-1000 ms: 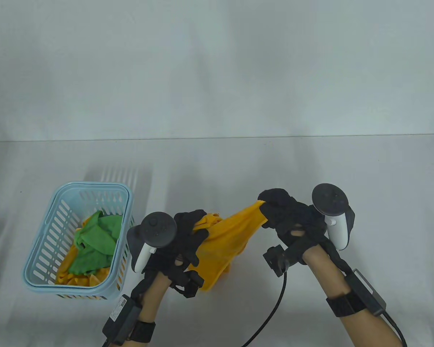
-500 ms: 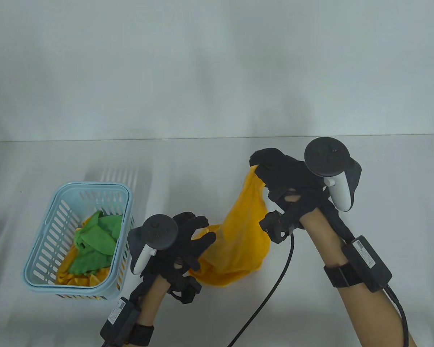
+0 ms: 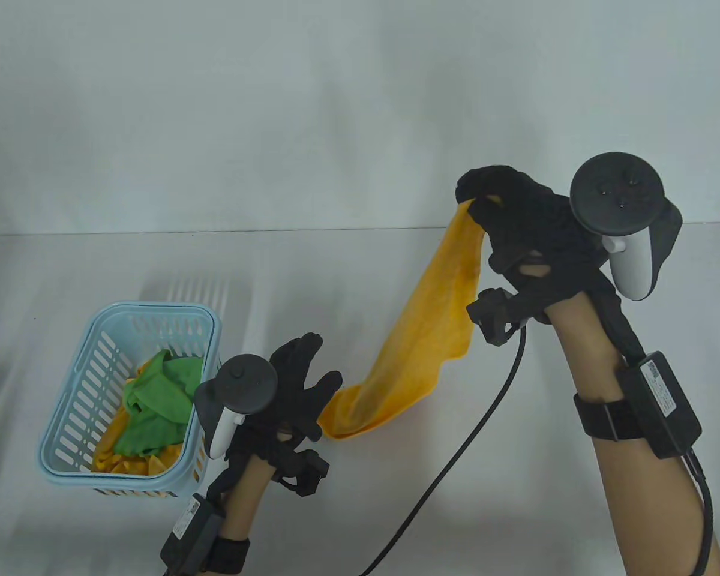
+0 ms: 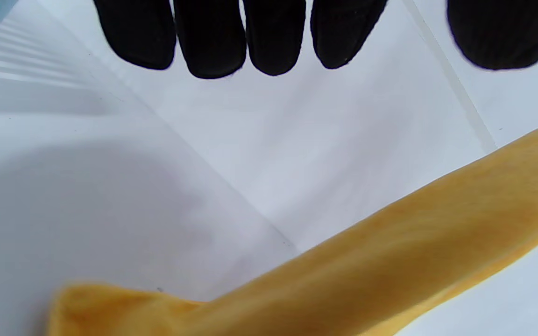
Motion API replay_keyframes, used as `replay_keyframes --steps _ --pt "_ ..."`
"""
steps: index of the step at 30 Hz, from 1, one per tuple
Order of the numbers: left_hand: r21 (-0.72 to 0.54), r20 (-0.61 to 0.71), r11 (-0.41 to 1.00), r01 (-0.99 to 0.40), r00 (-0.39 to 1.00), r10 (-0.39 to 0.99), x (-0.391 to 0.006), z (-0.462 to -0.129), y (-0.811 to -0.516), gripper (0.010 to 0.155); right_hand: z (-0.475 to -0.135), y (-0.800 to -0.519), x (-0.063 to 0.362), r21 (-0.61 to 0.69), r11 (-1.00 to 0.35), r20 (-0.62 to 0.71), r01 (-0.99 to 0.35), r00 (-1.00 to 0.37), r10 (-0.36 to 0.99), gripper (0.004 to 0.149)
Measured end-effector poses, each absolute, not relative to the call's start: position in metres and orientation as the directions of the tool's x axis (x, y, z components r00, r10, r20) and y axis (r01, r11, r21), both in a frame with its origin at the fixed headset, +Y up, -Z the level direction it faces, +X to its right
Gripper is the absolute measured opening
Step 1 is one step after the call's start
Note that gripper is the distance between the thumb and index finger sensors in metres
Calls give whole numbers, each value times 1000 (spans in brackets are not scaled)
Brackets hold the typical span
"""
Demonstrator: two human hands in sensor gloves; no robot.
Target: Roll square towel into towel roll
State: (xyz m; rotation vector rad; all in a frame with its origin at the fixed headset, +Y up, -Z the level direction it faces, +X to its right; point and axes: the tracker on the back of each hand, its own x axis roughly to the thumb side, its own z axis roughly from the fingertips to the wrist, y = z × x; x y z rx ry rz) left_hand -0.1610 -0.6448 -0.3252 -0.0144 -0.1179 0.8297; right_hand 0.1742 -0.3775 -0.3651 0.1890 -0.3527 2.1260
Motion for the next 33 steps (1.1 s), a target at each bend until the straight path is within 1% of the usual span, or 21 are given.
replay_keyframes --steps 4,6,8,14,19,22,27,28,30,32,33 --pt "-60 98 677 -733 671 735 -161 -325 -645 81 -363 -364 178 -172 -445 328 -879 -477 816 35" --pt "-58 97 677 -734 670 736 -161 -326 -644 81 -363 -362 177 -131 -400 347 -907 -420 839 35" --pt "-58 98 676 -735 670 736 -161 -326 -644 81 -363 -362 175 -87 -382 360 -920 -387 849 35" --pt "-49 97 676 -735 670 736 -163 -326 -644 79 -362 -366 162 48 -381 389 -924 -334 859 35" --pt "-76 104 694 -716 687 719 -158 -328 -647 79 -359 -370 154 75 -386 389 -919 -330 860 35" --pt "-90 113 715 -693 706 699 -155 -328 -649 77 -358 -374 147 94 -408 385 -908 -345 856 35" --pt "-93 131 713 -695 702 700 -155 -326 -646 76 -358 -380 134 100 -449 382 -888 -382 841 35" --pt "-80 131 708 -702 697 705 -156 -325 -645 75 -358 -382 131 99 -454 378 -885 -389 840 35" --pt "4 121 694 -720 690 714 -158 -321 -640 72 -359 -384 125 81 -456 369 -886 -399 840 35" --pt "44 131 688 -724 687 715 -161 -318 -634 71 -359 -385 121 71 -453 369 -889 -399 839 35" --pt "41 134 686 -726 684 717 -162 -317 -632 72 -359 -386 118 80 -453 374 -888 -395 839 35"
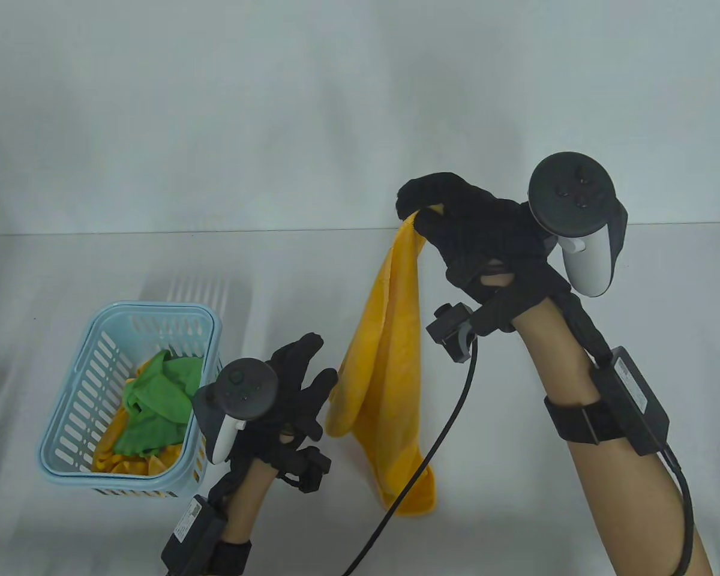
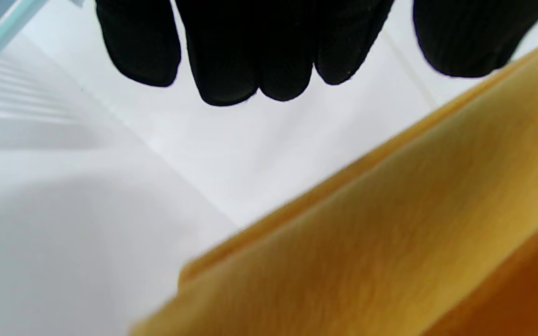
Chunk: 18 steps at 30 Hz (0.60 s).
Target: Roll square towel into towel roll
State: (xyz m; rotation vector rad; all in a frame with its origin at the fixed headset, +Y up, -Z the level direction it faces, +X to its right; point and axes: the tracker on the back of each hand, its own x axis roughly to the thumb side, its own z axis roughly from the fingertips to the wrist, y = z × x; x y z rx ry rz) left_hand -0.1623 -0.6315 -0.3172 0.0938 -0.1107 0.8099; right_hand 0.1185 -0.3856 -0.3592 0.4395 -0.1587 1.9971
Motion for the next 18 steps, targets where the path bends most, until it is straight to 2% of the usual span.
replay_keyframes --steps 4,7,10,13,18 --pt "-13 135 685 -729 677 723 -158 -318 -636 71 -360 -385 114 84 -464 374 -882 -404 835 35" --pt "-7 149 734 -679 725 672 -149 -316 -638 57 -360 -385 114 73 -466 371 -882 -410 833 35" --pt "-62 204 763 -644 740 641 -135 -313 -638 44 -360 -385 115 79 -463 369 -883 -406 836 35" --pt "-127 229 788 -603 755 615 -118 -313 -646 47 -359 -385 117 89 -454 367 -886 -395 842 35" --pt "-83 169 828 -554 811 560 -111 -320 -659 55 -355 -387 117 109 -448 371 -887 -382 847 35"
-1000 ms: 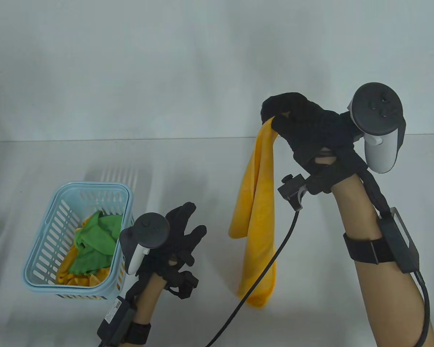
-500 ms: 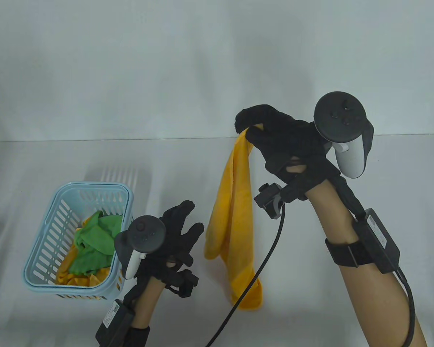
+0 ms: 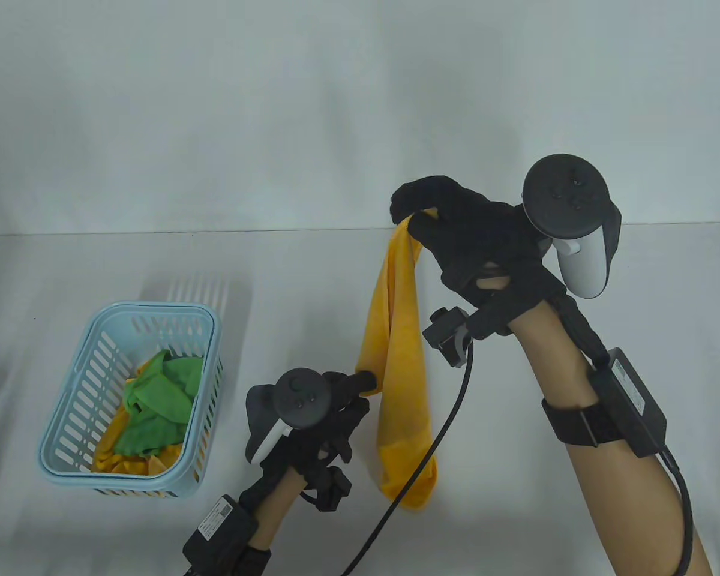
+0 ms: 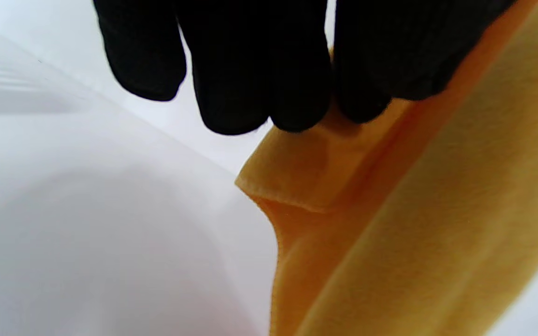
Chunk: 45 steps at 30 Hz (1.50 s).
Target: Roll square towel into towel roll
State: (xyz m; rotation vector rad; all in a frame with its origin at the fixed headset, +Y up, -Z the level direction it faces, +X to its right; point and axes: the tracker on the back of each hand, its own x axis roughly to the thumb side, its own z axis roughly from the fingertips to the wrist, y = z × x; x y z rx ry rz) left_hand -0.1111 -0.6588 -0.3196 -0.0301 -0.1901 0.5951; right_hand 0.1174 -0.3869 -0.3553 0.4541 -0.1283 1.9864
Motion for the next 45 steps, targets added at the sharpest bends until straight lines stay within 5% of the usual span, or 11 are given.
replay_keyframes --steps 14,28,45 --pt "-24 7 885 -466 885 466 -112 -335 -685 84 -338 -384 95 178 -470 416 -864 -367 832 35" --pt "130 -20 846 -517 852 524 -136 -331 -669 47 -346 -390 114 95 -471 368 -877 -409 835 35" --pt "137 -30 540 -830 542 840 -178 -322 -636 43 -349 -410 224 -211 -553 189 -806 -588 786 35"
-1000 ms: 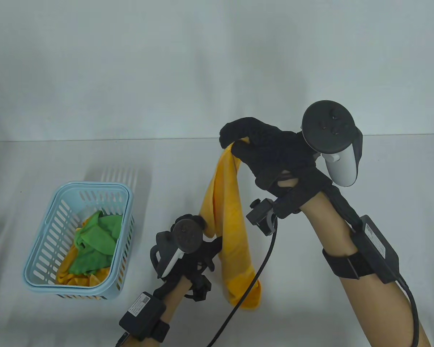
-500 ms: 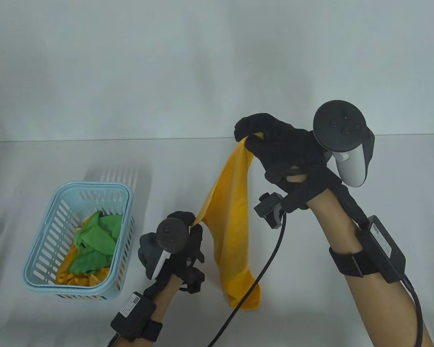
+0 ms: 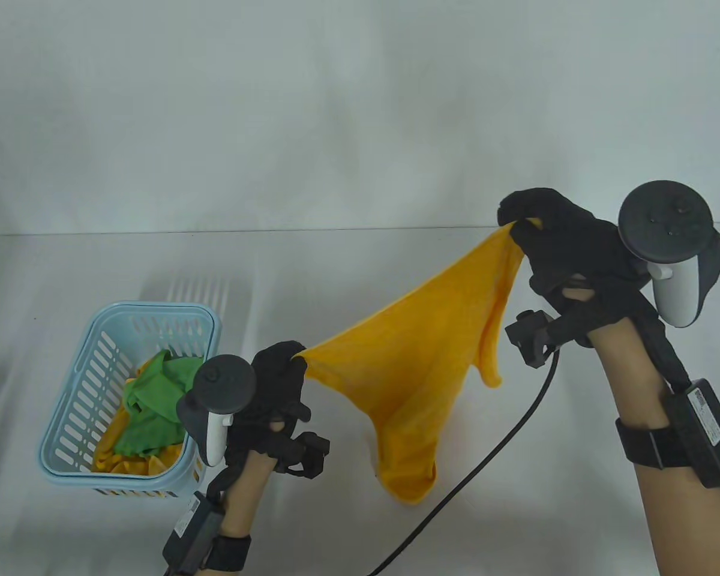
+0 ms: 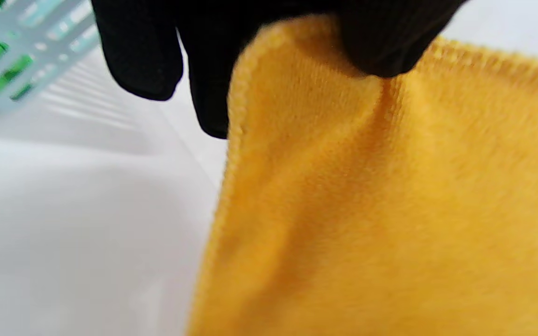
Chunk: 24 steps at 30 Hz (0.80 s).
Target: Roll square towel into towel roll
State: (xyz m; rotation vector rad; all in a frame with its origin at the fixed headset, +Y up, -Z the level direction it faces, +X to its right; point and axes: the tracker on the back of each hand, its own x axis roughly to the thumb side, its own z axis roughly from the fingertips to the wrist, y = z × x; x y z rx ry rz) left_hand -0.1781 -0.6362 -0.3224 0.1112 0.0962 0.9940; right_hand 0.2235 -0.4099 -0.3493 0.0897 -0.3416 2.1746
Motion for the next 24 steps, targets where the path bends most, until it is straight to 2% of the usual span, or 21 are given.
replay_keyframes --steps 4,9,15,24 --pt "104 23 563 -820 568 823 -184 -327 -607 42 -346 -418 254 -274 -596 132 -754 -644 754 35" --pt "100 73 617 -780 625 778 -197 -335 -558 42 -345 -436 279 -289 -575 89 -765 -620 780 35" --pt "127 91 735 -666 746 660 -209 -337 -506 42 -340 -459 296 -311 -594 70 -742 -641 764 36" --pt "123 186 767 -629 774 605 -209 -318 -459 40 -314 -449 311 -324 -502 140 -802 -566 813 36"
